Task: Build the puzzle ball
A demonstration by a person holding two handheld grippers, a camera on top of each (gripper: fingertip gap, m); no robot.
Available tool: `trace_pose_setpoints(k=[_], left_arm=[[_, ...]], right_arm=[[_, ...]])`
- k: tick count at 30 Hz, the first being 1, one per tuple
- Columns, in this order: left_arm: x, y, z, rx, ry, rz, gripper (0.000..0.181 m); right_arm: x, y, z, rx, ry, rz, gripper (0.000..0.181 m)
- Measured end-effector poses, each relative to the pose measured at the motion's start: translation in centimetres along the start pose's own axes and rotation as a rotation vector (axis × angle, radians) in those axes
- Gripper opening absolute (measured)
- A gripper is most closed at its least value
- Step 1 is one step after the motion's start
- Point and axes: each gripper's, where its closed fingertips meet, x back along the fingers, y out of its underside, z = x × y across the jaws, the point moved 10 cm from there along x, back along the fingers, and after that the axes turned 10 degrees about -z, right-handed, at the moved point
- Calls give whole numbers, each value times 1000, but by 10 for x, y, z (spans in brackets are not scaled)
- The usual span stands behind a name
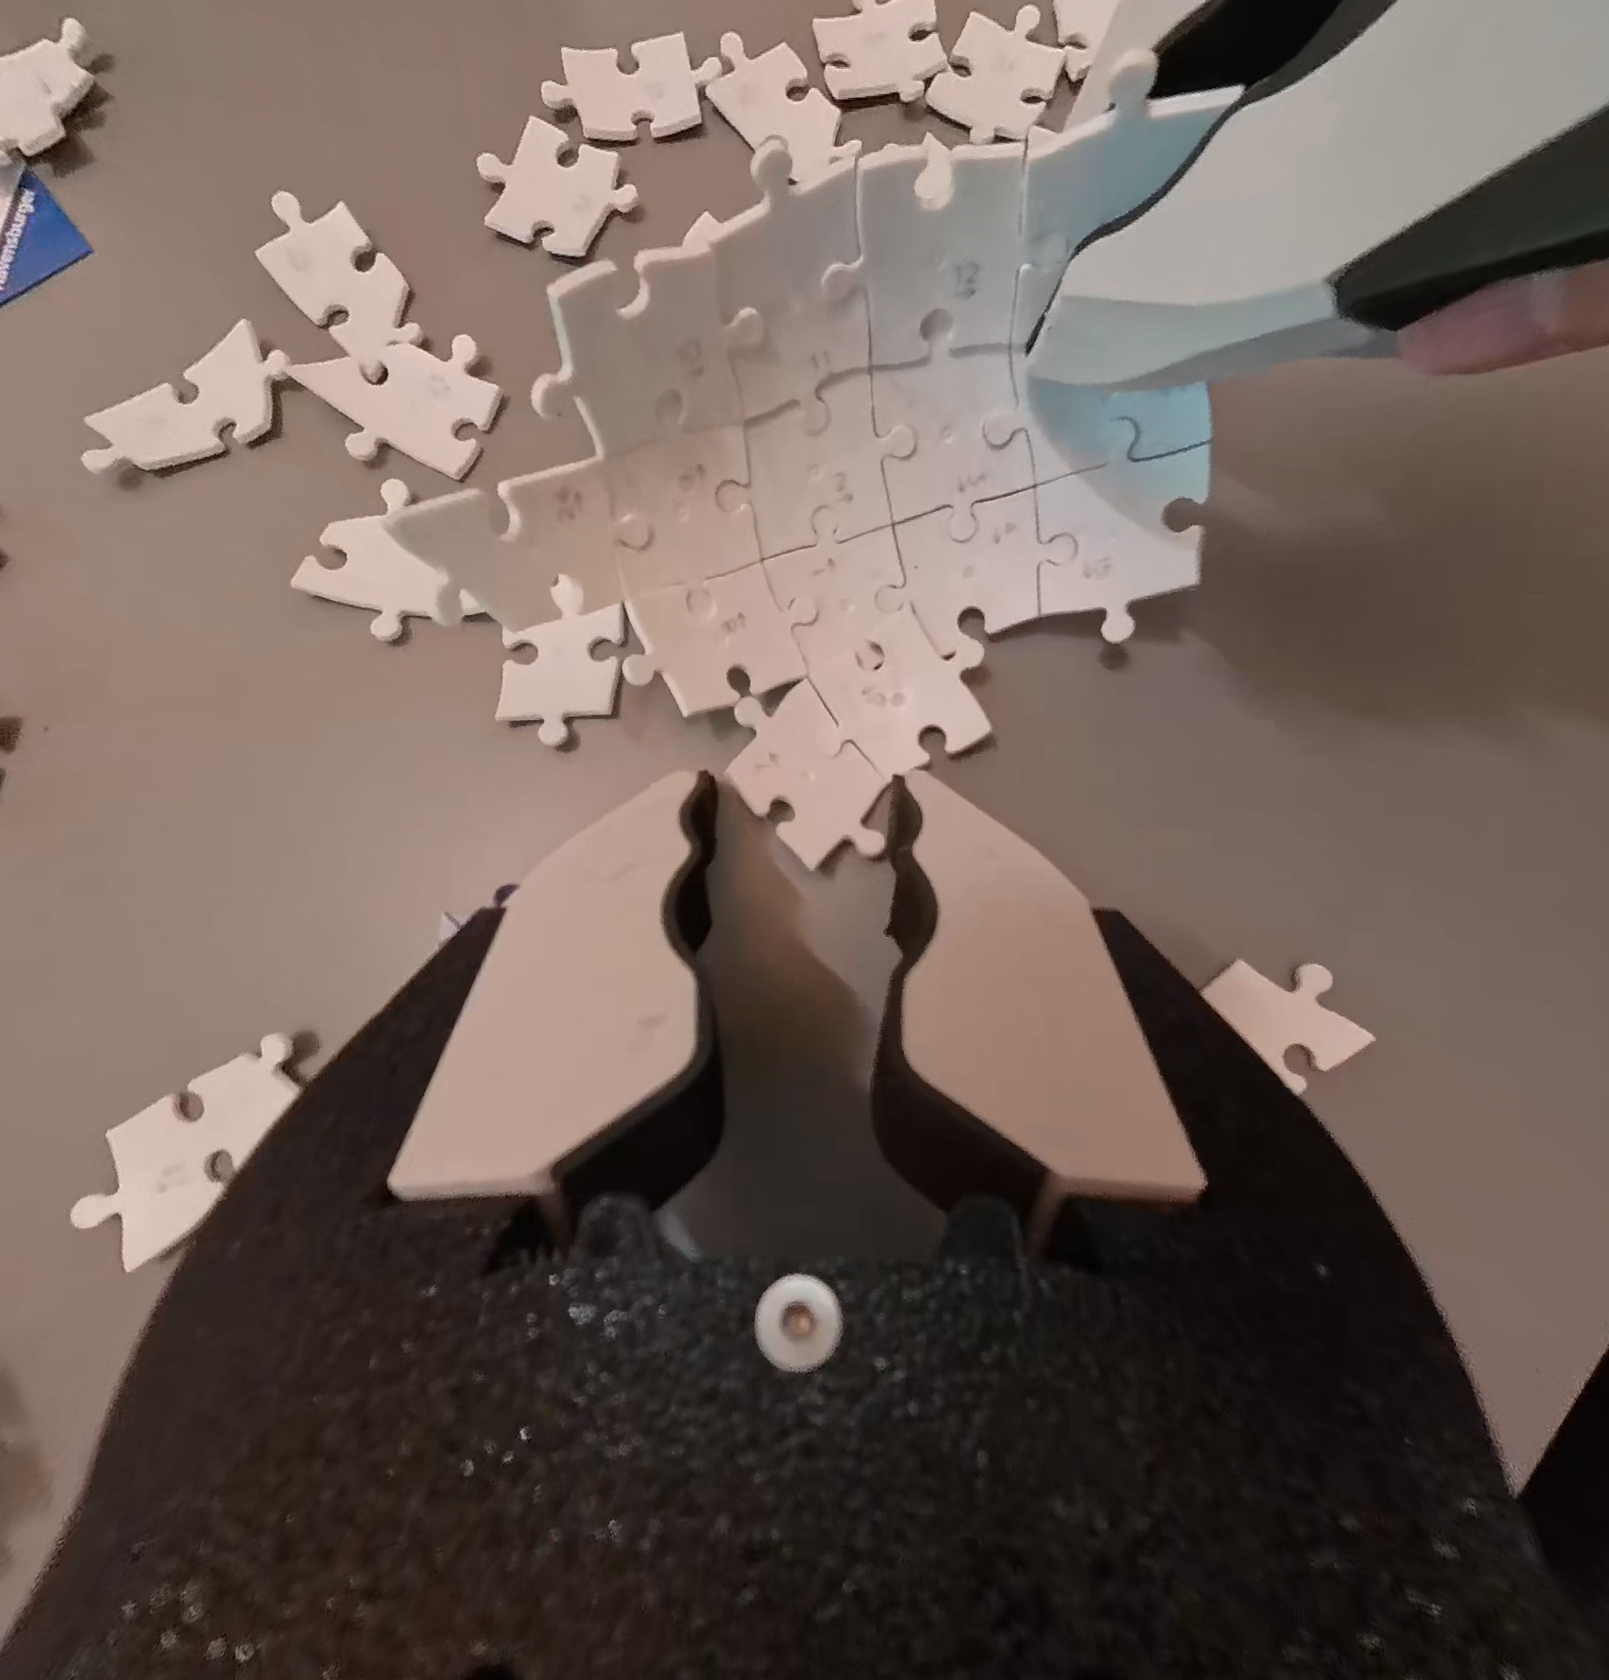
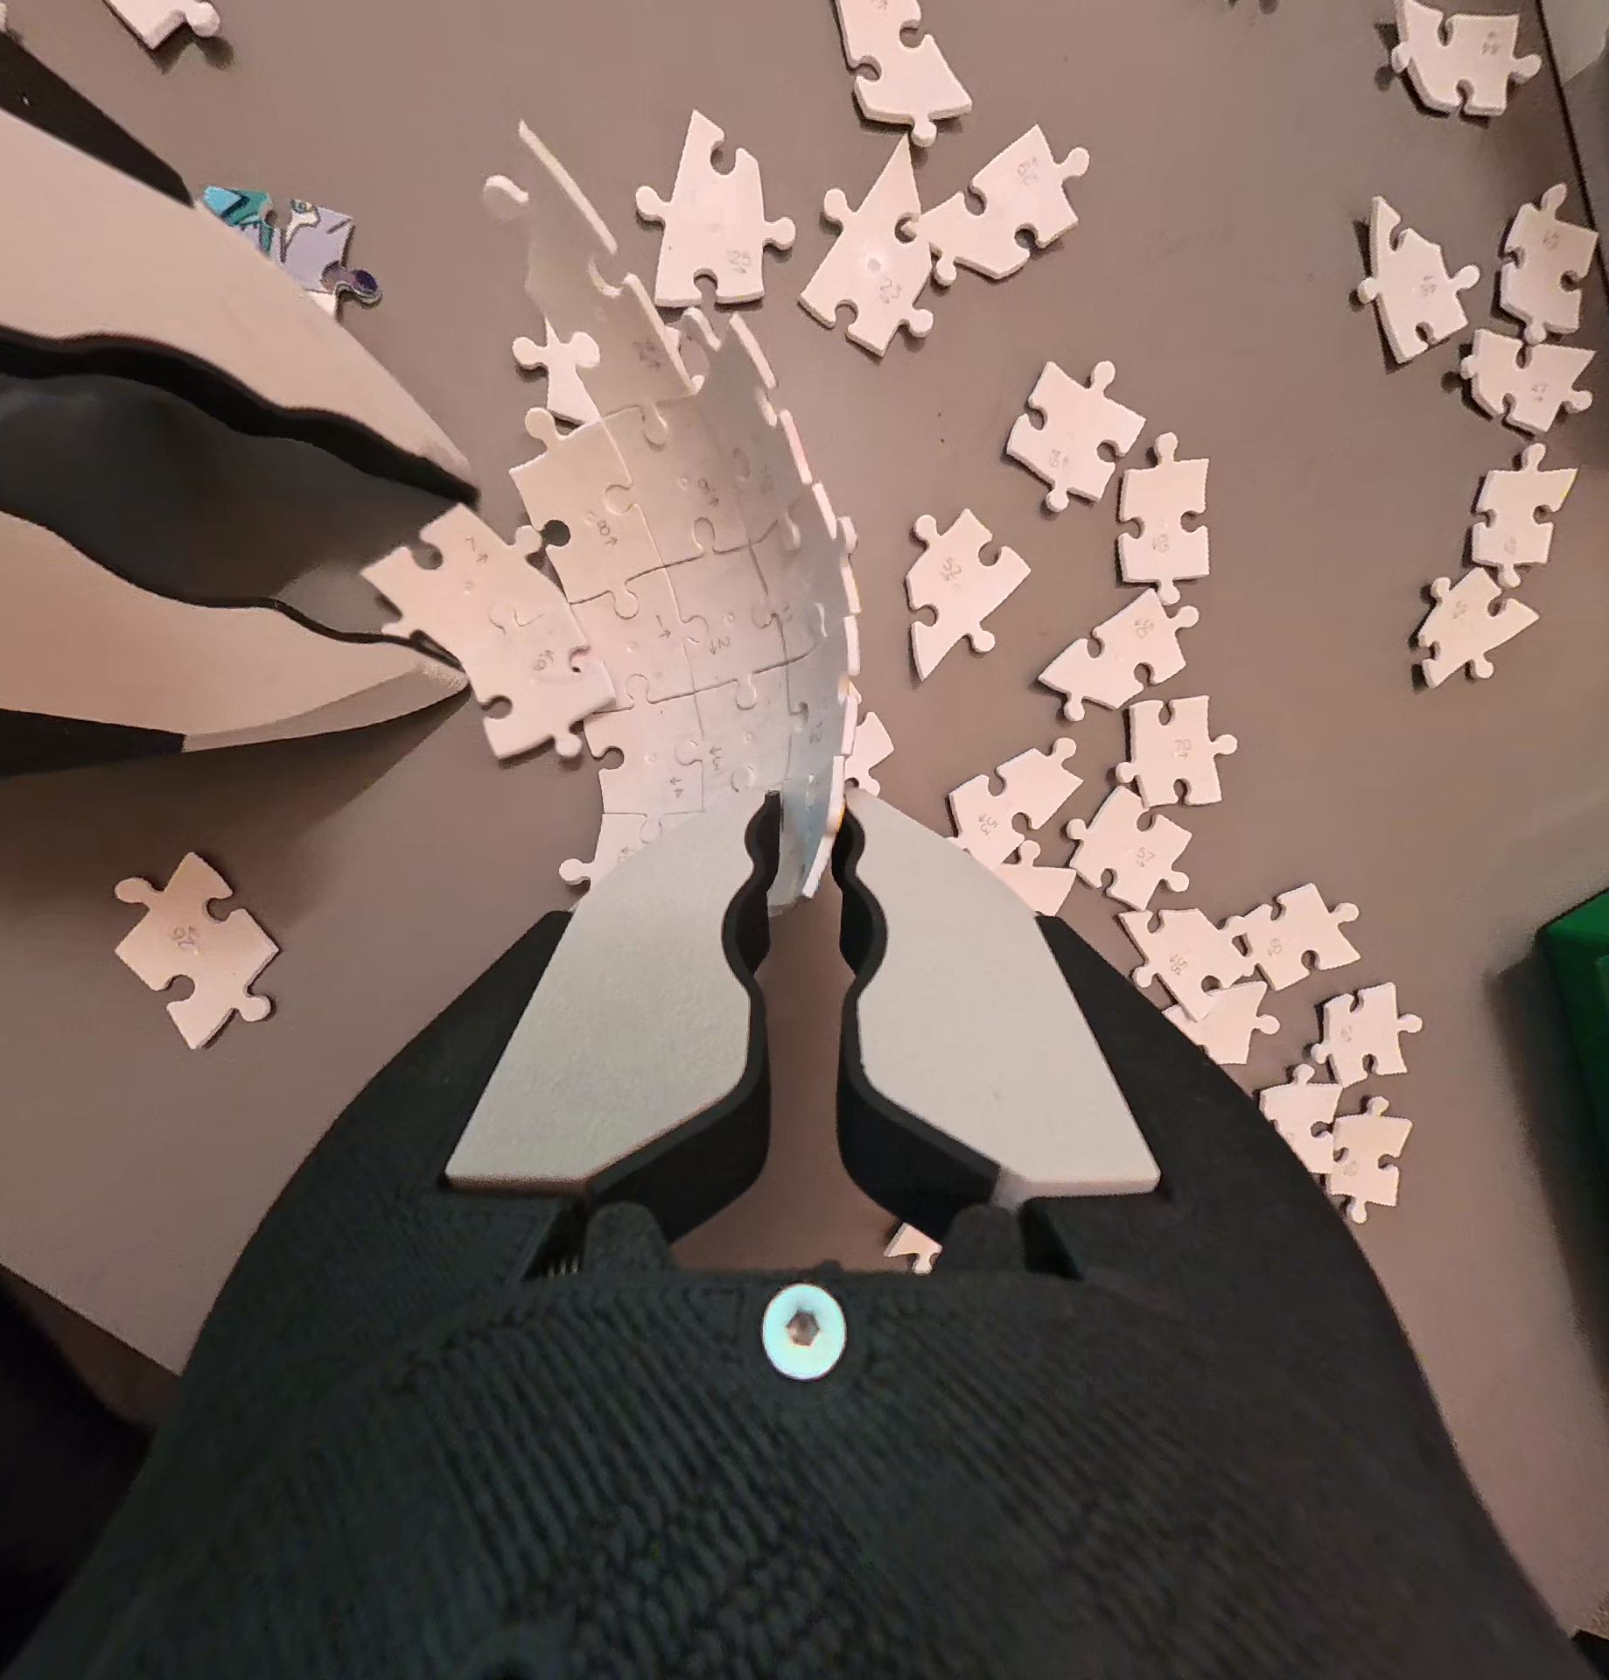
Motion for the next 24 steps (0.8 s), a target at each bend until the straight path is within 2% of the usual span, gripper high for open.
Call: trace_pose_setpoints(k=[2, 13, 19, 24], left_arm=[[0, 1, 1, -15, -5, 7, 29], [3, -3, 4, -236, -115, -4, 28], [3, -6, -2, -218, -89, -33, 34], [6, -8, 2, -182, -133, -66, 39]], right_arm=[[0, 0, 1, -1, 2, -2, 11], [1, -2, 0, 26, 24, -6, 11], [2, -3, -2, 46, 43, -5, 10], [3, -4, -3, 50, 48, -9, 10]])
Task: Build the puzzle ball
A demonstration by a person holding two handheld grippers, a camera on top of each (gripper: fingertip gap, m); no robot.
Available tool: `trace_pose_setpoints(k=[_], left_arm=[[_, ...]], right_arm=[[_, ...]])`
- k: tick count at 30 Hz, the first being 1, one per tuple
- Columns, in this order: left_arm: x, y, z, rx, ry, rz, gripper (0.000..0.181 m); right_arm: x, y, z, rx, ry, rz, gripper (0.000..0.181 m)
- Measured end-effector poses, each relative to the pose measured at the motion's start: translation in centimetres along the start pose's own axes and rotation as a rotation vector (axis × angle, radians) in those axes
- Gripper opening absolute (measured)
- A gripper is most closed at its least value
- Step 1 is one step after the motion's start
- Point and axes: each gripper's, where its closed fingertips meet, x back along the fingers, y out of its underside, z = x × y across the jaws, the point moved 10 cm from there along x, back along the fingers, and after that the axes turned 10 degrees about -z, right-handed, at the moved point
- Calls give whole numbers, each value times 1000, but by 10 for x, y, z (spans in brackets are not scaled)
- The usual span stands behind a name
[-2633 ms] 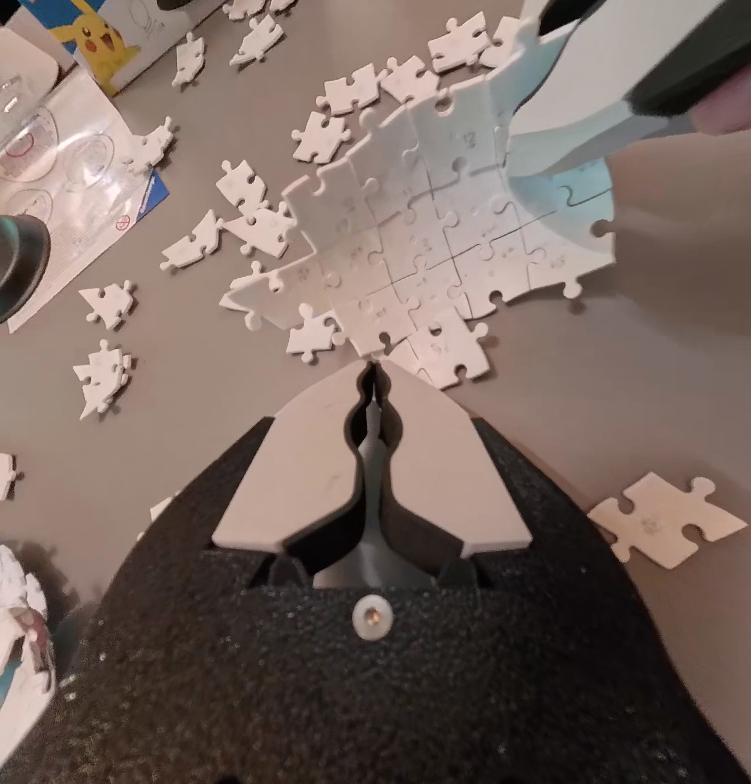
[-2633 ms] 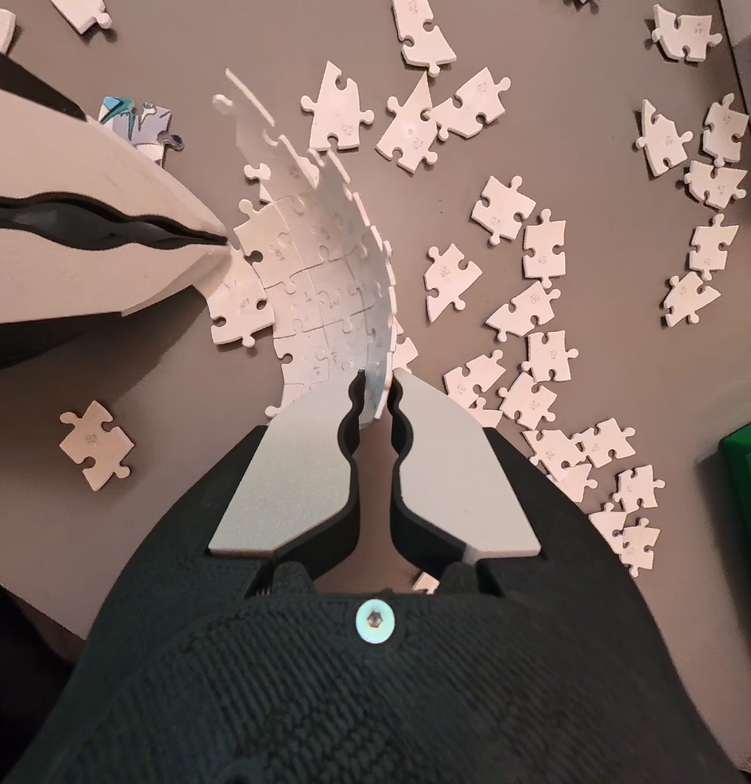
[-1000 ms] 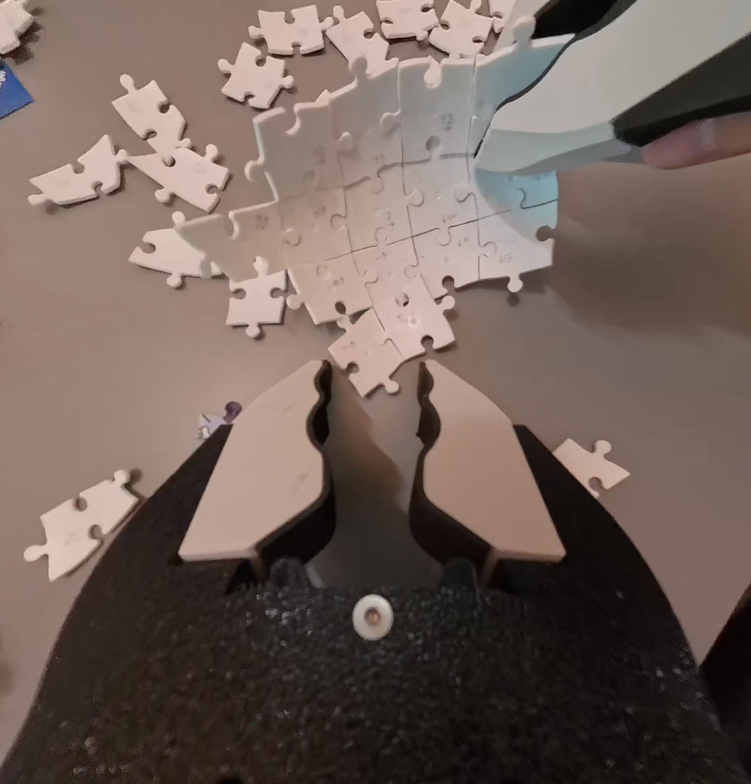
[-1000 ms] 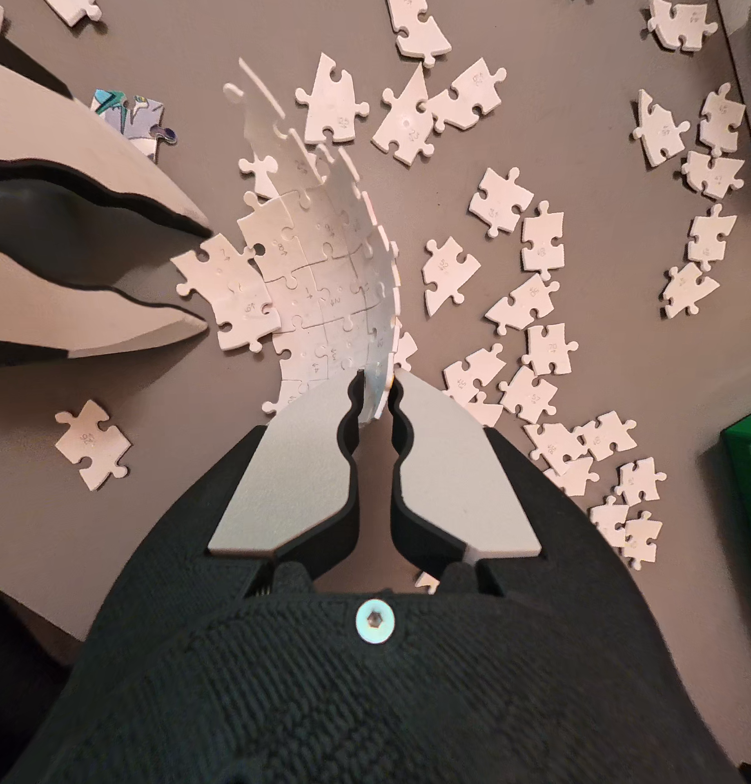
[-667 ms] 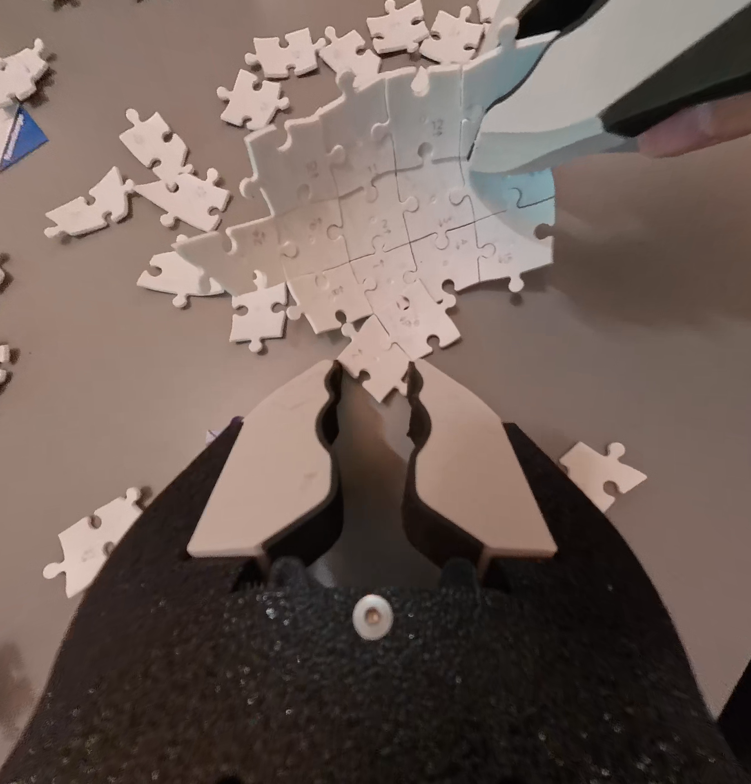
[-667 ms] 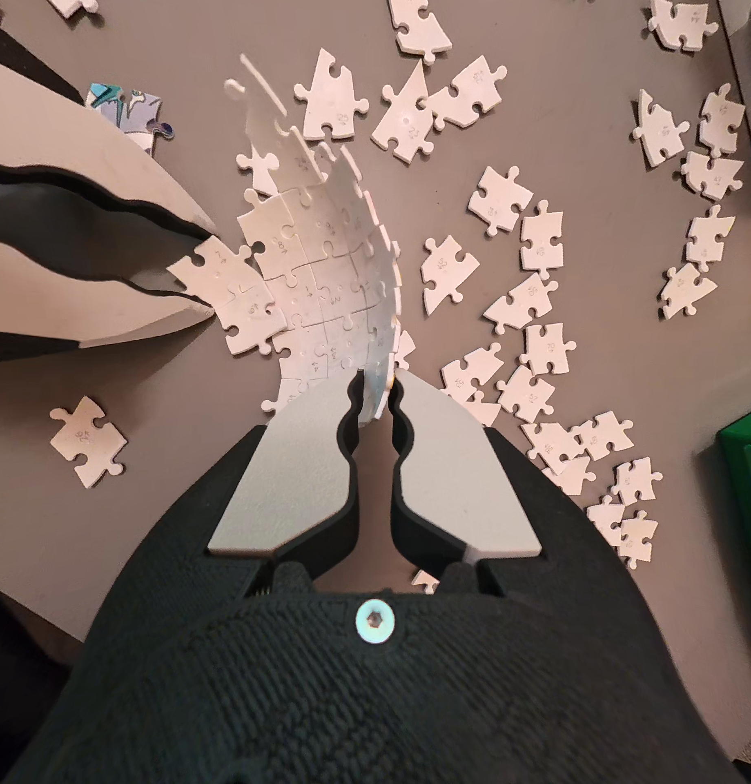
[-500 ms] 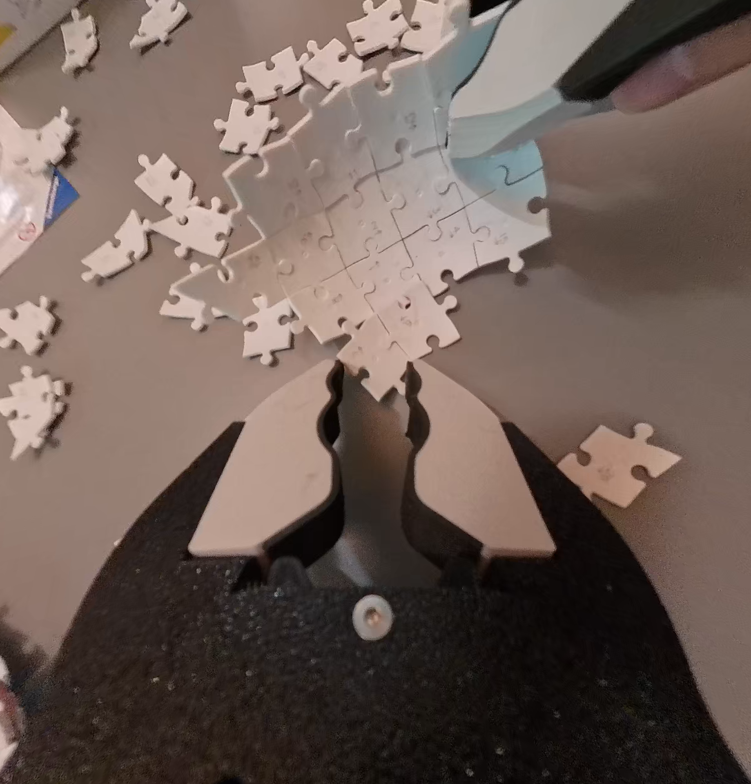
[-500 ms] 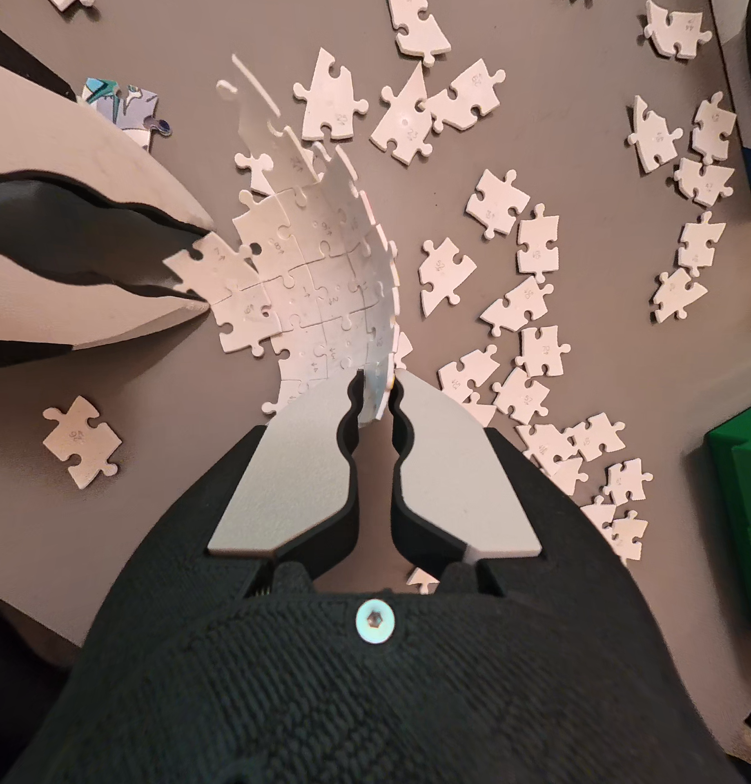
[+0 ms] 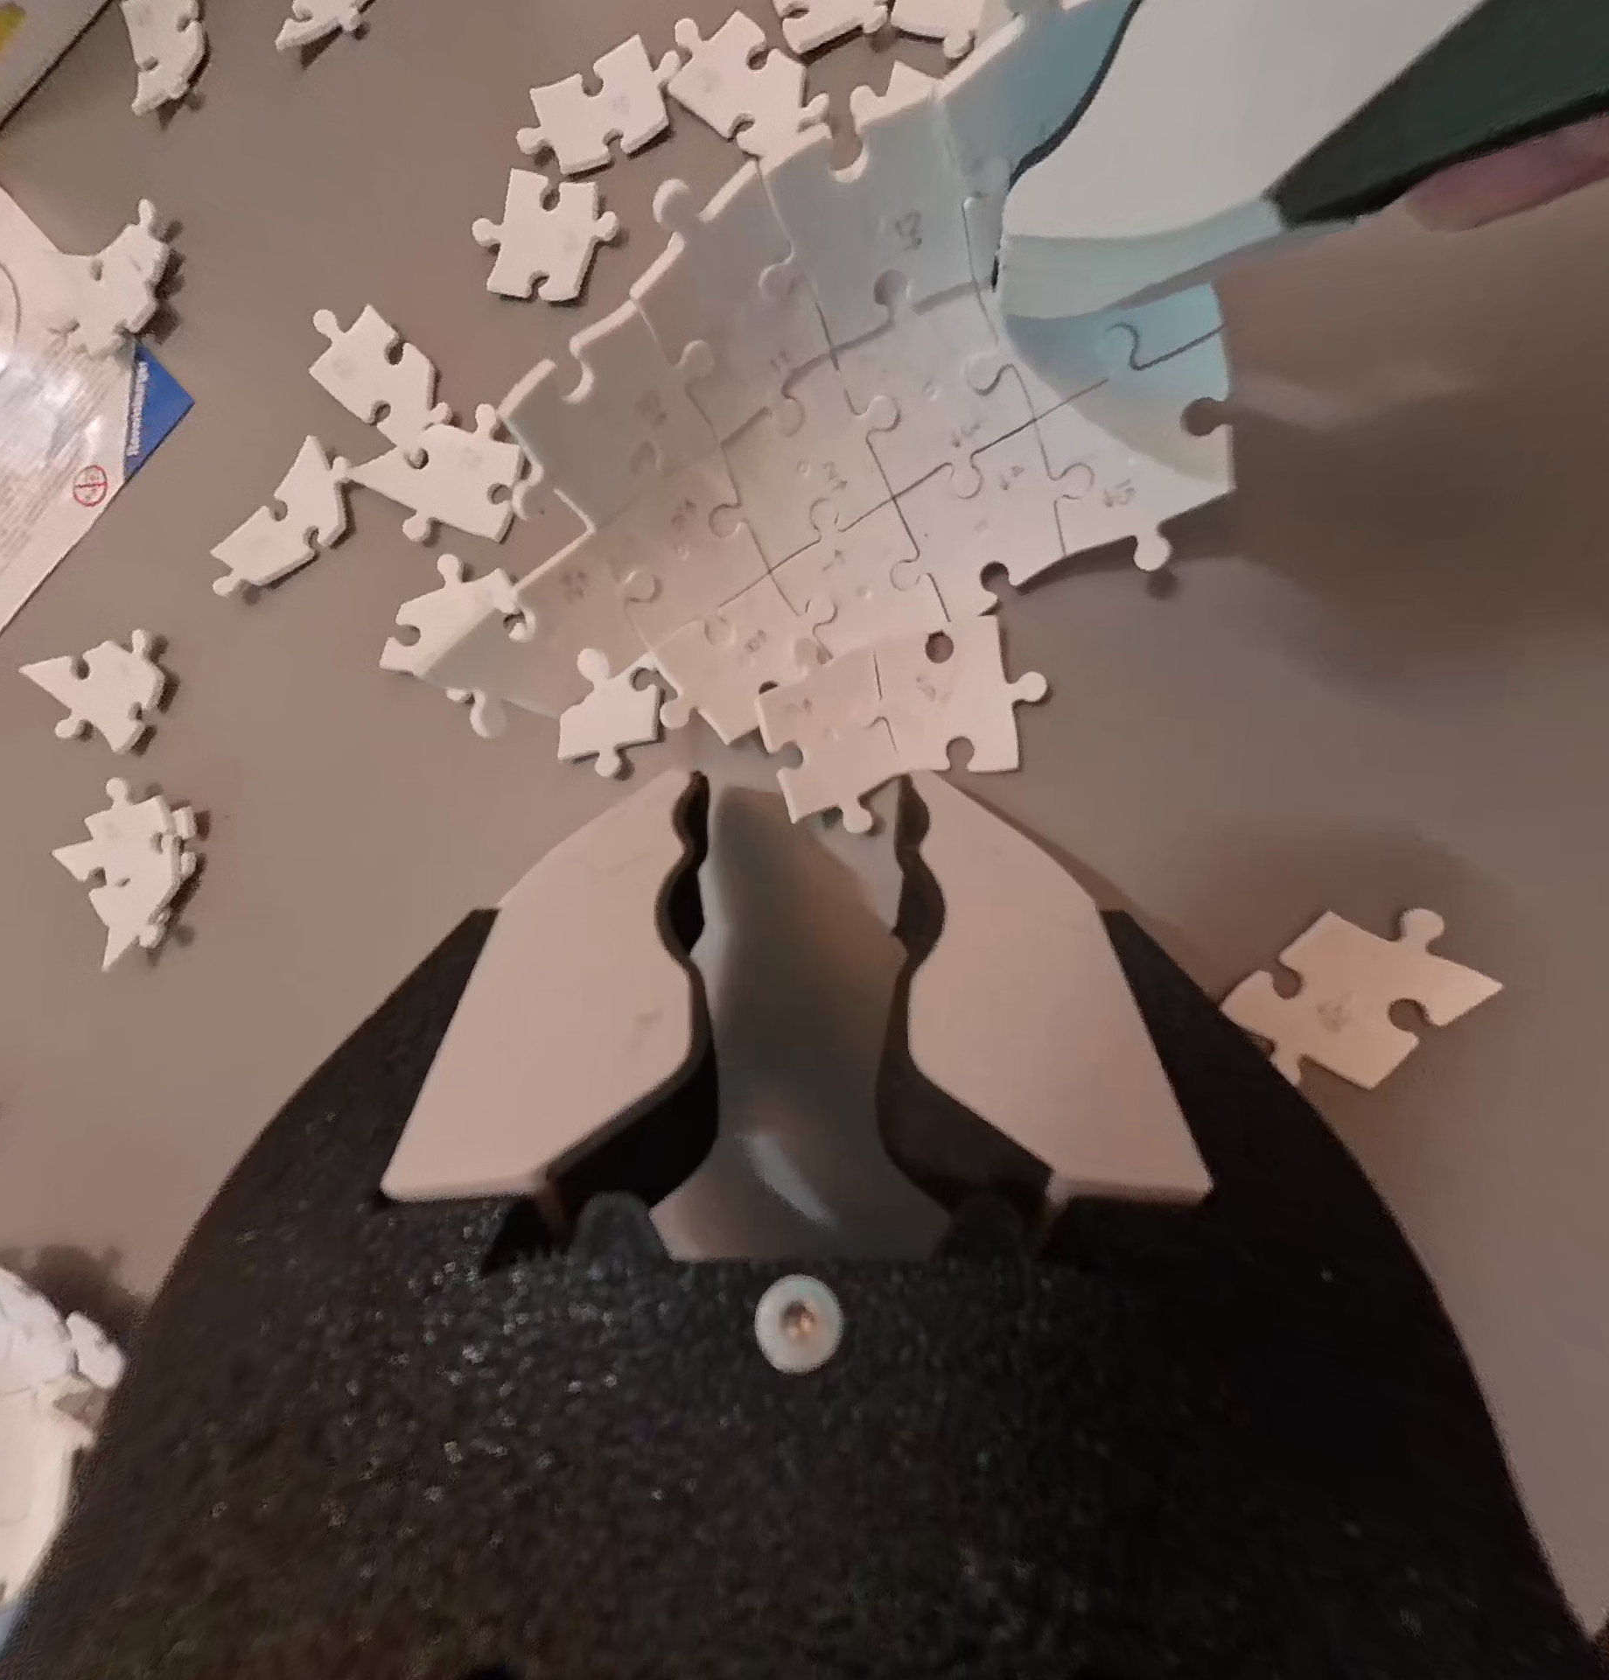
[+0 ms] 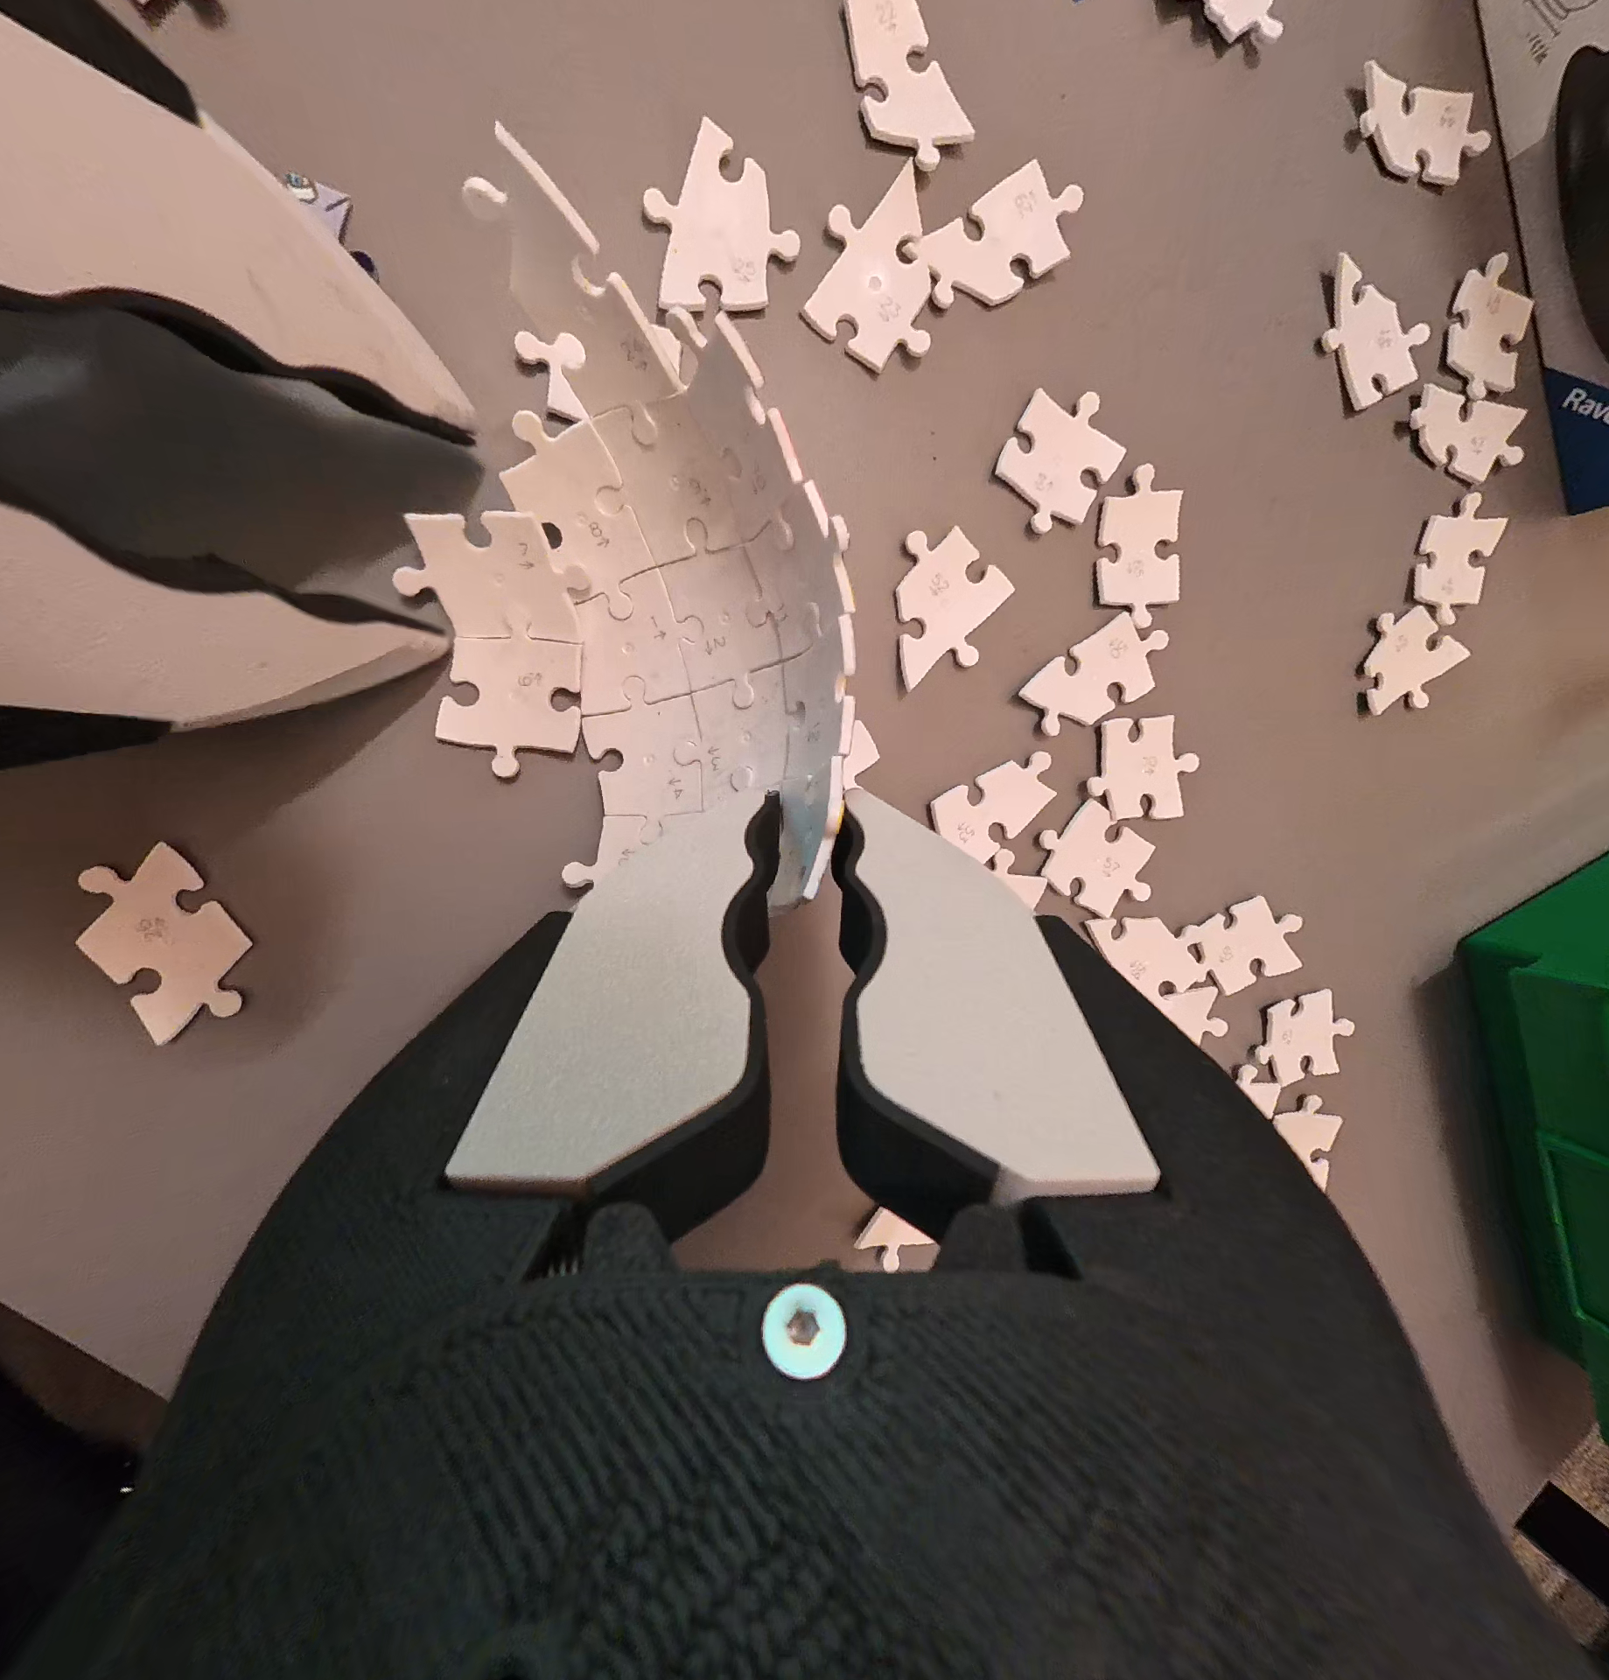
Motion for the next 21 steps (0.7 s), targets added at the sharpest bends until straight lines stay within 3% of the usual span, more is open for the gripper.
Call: trace_pose_setpoints(k=[5, 9, 21], left_arm=[[5, -10, 14, -46, -35, 85, 29], [-3, -14, 17, -45, 6, 42, 30], [-7, -12, 24, 142, -35, 61, 29]], right_arm=[[0, 1, 0, -6, -1, -2, 11], [0, 0, 0, -7, 1, -6, 11], [1, 1, -2, -15, 8, -4, 11]])
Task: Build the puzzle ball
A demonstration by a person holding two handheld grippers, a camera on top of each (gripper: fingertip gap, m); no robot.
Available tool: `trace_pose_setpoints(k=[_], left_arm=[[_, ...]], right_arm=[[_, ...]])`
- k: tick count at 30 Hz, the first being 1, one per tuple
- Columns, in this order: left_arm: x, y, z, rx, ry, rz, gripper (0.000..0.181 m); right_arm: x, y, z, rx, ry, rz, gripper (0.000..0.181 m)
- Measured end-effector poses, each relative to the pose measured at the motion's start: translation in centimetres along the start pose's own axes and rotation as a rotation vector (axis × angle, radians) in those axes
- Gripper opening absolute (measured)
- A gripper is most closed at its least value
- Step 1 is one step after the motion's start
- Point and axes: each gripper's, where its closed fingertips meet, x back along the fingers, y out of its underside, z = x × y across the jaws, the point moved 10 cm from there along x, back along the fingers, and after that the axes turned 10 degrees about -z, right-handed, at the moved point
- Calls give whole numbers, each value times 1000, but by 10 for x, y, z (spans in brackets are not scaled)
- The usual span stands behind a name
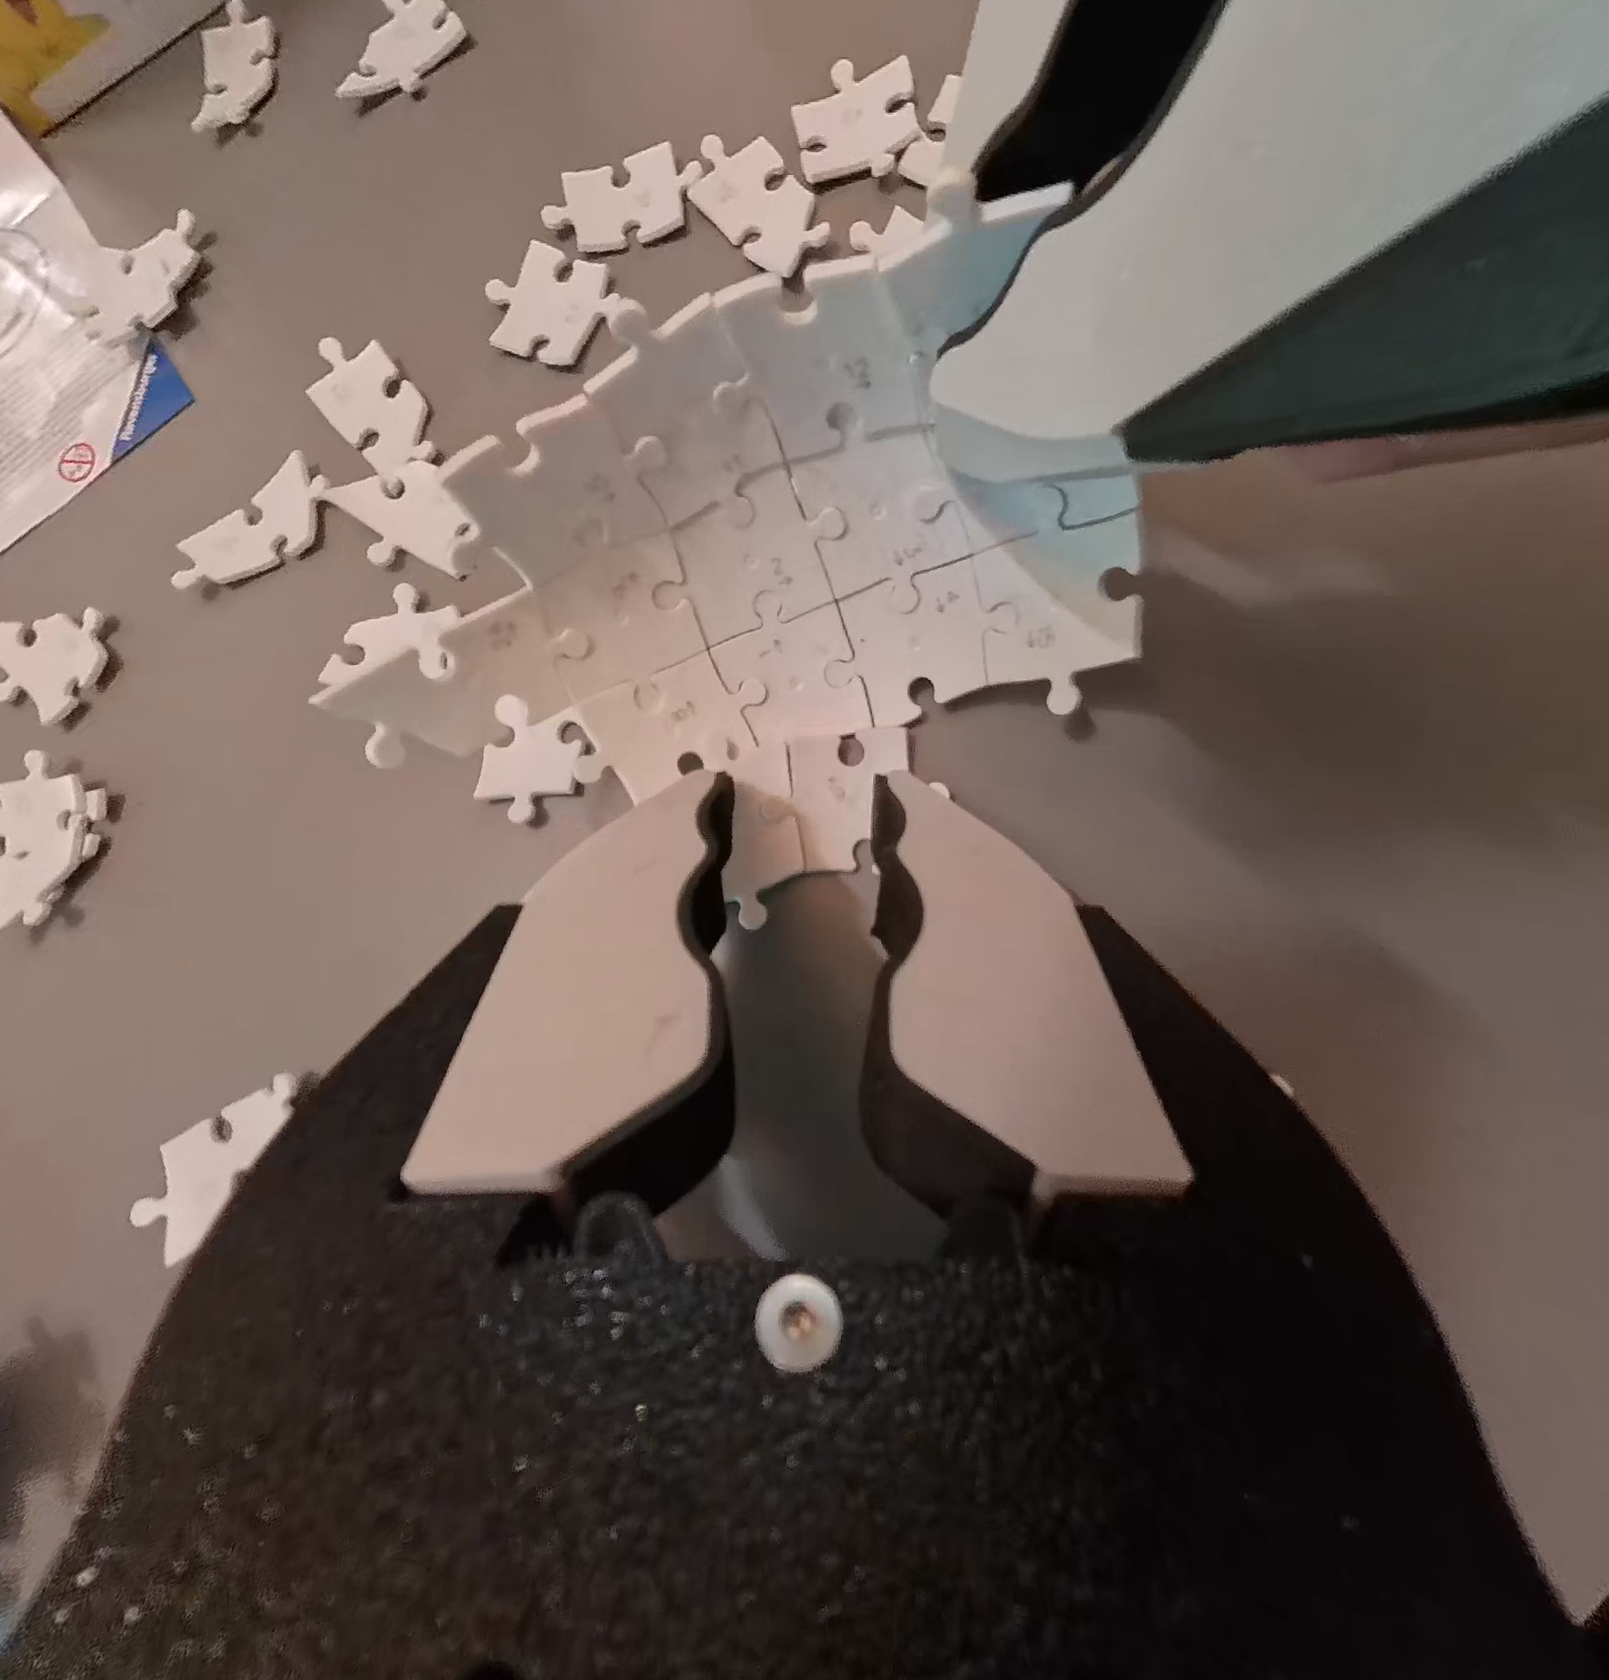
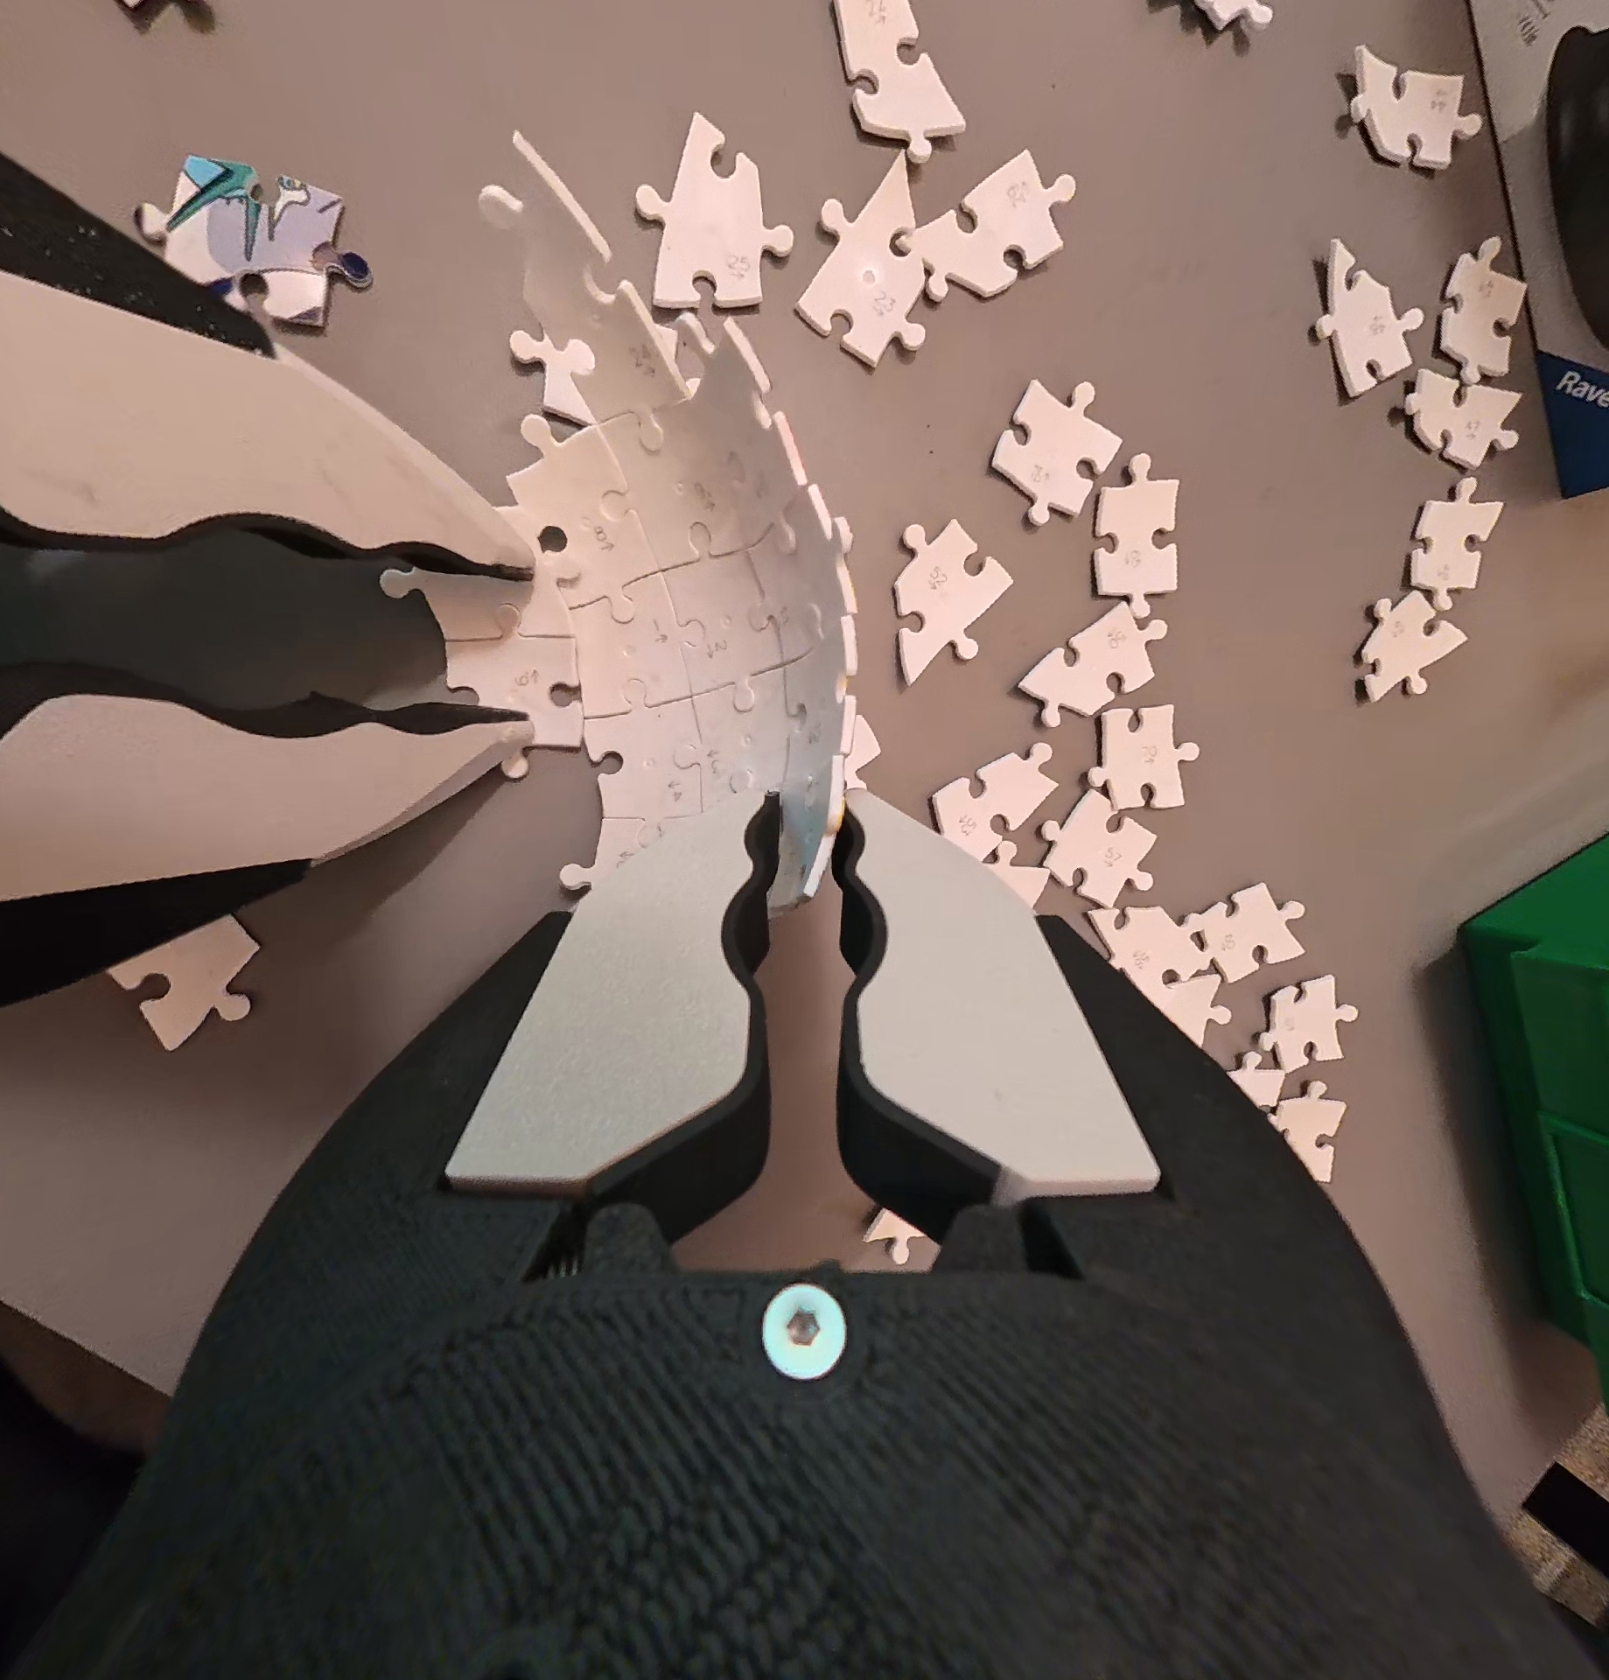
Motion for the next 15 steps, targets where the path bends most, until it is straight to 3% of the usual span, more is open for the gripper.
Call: trace_pose_setpoints(k=[15], left_arm=[[0, 5, -5, 140, 5, 11, 32]], right_arm=[[4, 0, -4, 12, 16, 14, 10]])
